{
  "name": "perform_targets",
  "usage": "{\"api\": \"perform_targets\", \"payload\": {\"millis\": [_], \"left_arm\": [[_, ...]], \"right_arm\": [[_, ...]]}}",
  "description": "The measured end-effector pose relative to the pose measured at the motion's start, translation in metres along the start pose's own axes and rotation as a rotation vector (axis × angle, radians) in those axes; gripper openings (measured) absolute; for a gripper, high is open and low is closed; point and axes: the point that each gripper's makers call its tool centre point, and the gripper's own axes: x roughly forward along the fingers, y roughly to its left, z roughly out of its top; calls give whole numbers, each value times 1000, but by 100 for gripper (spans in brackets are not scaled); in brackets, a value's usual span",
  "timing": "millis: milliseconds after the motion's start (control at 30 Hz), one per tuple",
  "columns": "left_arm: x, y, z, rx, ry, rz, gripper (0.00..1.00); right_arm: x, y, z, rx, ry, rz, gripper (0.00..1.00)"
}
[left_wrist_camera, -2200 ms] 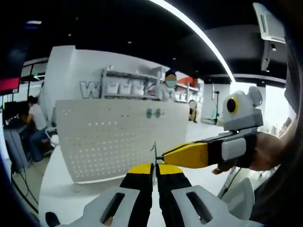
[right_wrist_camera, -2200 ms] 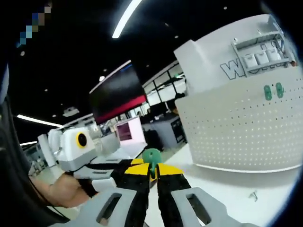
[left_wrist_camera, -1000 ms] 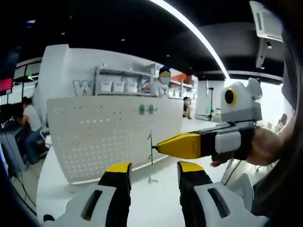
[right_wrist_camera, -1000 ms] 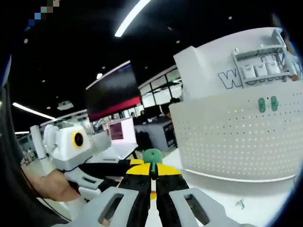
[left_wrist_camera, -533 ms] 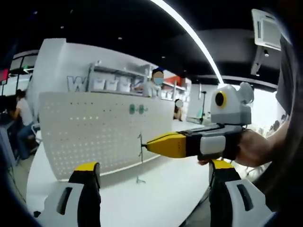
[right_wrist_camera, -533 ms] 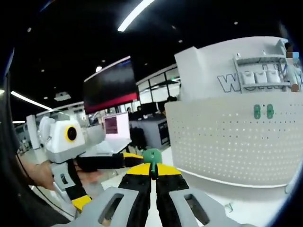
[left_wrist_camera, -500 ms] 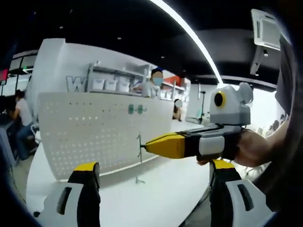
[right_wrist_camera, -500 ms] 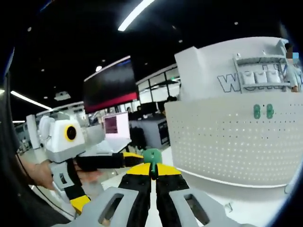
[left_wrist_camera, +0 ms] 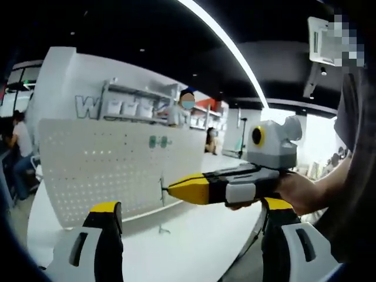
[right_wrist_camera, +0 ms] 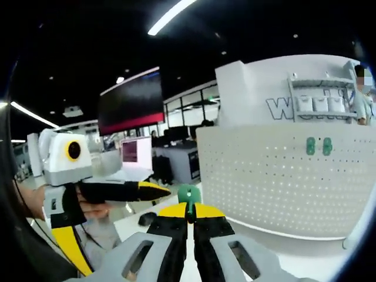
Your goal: Insert the hook assembly into the mounting plate slot until the hook locks in place.
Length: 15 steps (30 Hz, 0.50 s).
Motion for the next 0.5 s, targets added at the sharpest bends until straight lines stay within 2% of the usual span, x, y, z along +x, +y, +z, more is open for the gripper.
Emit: {"api": "perform_targets", "payload": {"millis": [333, 500], "left_arm": [[-3, 10, -1, -7, -4, 32, 100], [-6, 17, -2, -12, 0, 48, 100]], "right_arm": [[-4, -39, 7, -36, -8, -97, 0], [-11, -74, 12, -43, -18, -182, 0]]}}
